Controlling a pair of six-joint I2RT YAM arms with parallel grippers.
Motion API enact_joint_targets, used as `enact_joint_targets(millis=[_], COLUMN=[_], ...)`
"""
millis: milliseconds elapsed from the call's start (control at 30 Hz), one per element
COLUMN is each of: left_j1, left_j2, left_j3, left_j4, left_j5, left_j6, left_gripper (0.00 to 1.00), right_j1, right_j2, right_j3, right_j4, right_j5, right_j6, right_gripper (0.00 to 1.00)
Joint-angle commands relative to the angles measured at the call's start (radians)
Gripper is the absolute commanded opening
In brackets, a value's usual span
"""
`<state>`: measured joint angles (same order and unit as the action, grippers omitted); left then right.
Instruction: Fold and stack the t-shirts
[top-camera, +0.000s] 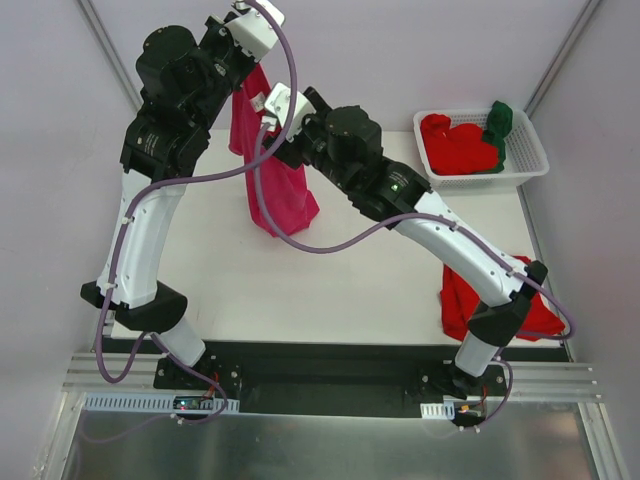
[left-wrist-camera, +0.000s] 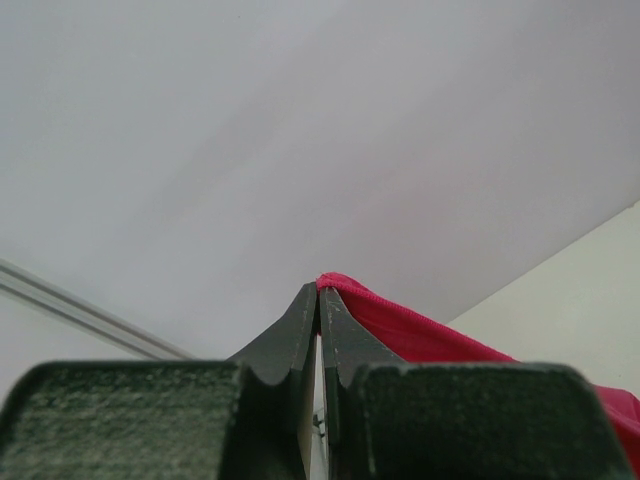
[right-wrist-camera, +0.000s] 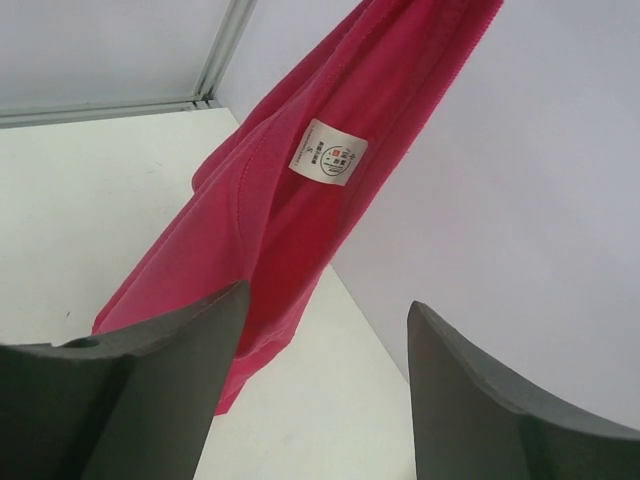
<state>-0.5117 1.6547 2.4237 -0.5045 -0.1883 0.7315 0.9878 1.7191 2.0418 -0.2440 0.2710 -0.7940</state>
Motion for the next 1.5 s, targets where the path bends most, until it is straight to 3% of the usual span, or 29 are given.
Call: enact_joint_targets(millis=[0, 600, 1267, 1467], left_j1=[-0.013, -0.013, -0.013, -0.011], left_j2=[-0.029, -0.081, -0.099, -0.079], left_j3=[0.029, -0.028, -0.061, -0.032], left_j4=[0.081, 0.078, 0.08, 0.081], left_j5=[-0.014, -0.026, -0.03, -0.025], left_j6=[0.014, 0.028, 0.039, 0.045], left_gripper=[0.0, 0.0, 0.0, 0.0], right_j1=[-0.001, -0.028, -0.003, 0.002], right_j2=[0.016, 0.152, 0.073, 0.004], right_j3=[0.003, 0.15, 0.156, 0.058], right_j4=[0.025, 0.022, -0.035, -0.067], right_j5=[0.002, -0.023, 0.05, 0.057], right_j6=[0.007, -0.044, -0.076, -0.031], right_gripper=[0.68, 0.65, 0.68, 0.76])
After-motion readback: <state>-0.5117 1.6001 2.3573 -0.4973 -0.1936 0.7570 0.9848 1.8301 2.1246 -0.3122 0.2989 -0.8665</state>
